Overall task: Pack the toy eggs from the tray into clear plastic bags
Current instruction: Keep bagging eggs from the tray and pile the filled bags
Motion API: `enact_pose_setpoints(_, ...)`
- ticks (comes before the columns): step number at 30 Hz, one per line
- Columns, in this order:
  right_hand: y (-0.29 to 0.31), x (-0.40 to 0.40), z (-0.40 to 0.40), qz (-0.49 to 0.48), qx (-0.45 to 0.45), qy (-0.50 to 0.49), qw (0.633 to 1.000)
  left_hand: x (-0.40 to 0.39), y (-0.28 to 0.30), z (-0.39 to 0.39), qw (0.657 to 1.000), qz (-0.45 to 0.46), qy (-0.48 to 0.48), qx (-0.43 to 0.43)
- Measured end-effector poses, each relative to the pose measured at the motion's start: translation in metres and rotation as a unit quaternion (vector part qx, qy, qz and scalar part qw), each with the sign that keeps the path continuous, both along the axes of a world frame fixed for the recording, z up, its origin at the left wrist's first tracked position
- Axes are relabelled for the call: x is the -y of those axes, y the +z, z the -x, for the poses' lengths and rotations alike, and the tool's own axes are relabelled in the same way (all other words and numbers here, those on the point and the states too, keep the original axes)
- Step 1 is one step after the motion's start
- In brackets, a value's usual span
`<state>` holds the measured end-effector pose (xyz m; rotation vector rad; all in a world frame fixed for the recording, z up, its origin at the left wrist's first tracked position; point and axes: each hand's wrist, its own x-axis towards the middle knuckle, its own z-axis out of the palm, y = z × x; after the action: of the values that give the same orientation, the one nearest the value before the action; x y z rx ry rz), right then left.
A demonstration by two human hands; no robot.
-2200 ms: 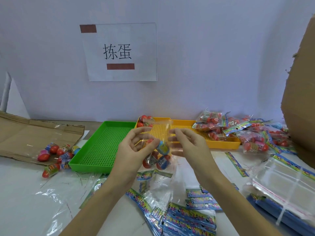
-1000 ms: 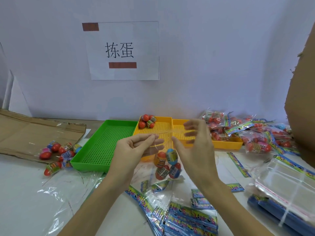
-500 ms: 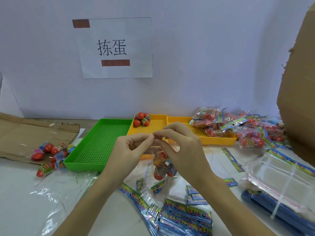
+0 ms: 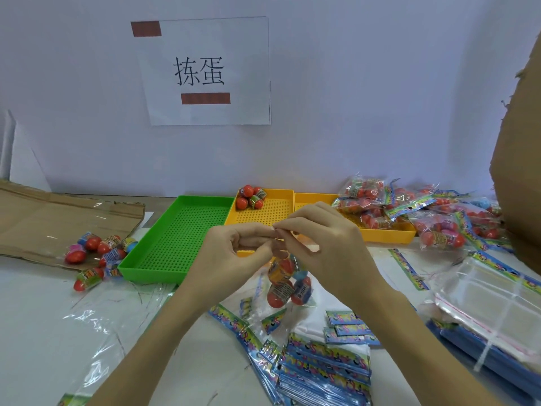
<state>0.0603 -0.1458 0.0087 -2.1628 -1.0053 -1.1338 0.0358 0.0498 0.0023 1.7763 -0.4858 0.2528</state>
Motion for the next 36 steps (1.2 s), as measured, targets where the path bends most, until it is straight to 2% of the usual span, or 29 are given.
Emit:
enact_pose_setpoints(4, -0.001, -0.004, 0.005, -0.041, -0.005, -0.009, 0.999, 0.000, 0.001, 0.000, 0.999, -0.009, 0.037, -0.002)
enact_pose_setpoints(8, 0.002, -0.006, 0.007, -0.157, -0.060, -0.055, 0.984, -0.002, 0.005, -0.001, 0.999, 0.016, 0.029, -0.027)
enact_pose_setpoints(13, 0.008, 0.039, -0.018, -0.315, -0.179, -0.141, 0.921, -0.015, 0.007, -0.007, 0.992, 0.088, 0.056, -0.072)
enact_pose_setpoints(16, 0.005, 0.059, -0.029, -0.423, -0.265, -0.126, 0.857, -0.016, 0.005, -0.009, 0.990, 0.098, 0.075, -0.068)
enact_pose_setpoints(17, 0.004, 0.064, -0.031, -0.405, -0.281, -0.132, 0.860, -0.016, 0.005, -0.009, 0.990, 0.097, 0.075, -0.067)
enact_pose_setpoints(20, 0.001, 0.073, -0.033, -0.221, -0.385, -0.125, 0.887, -0.016, 0.004, -0.009, 0.991, 0.093, 0.070, -0.065)
enact_pose_setpoints(22, -0.002, 0.070, -0.033, -0.052, -0.460, -0.112, 0.879, -0.015, 0.005, -0.009, 0.992, 0.088, 0.063, -0.069)
enact_pose_setpoints(24, -0.005, 0.064, -0.031, 0.063, -0.463, -0.122, 0.876, -0.015, 0.004, -0.009, 0.992, 0.088, 0.059, -0.072)
enact_pose_setpoints(28, -0.008, 0.060, -0.033, 0.045, -0.358, -0.212, 0.908, -0.017, 0.004, -0.009, 0.992, 0.080, 0.059, -0.072)
enact_pose_setpoints(32, -0.016, 0.056, -0.031, 0.014, -0.415, -0.171, 0.894, -0.016, 0.005, -0.010, 0.994, 0.066, 0.056, -0.068)
enact_pose_setpoints(34, -0.017, 0.055, -0.031, 0.015, -0.405, -0.143, 0.903, -0.016, 0.005, -0.010, 0.994, 0.062, 0.055, -0.068)
enact_pose_setpoints(36, -0.016, 0.055, -0.035, -0.029, -0.410, -0.113, 0.905, -0.017, 0.005, -0.009, 0.994, 0.064, 0.054, -0.071)
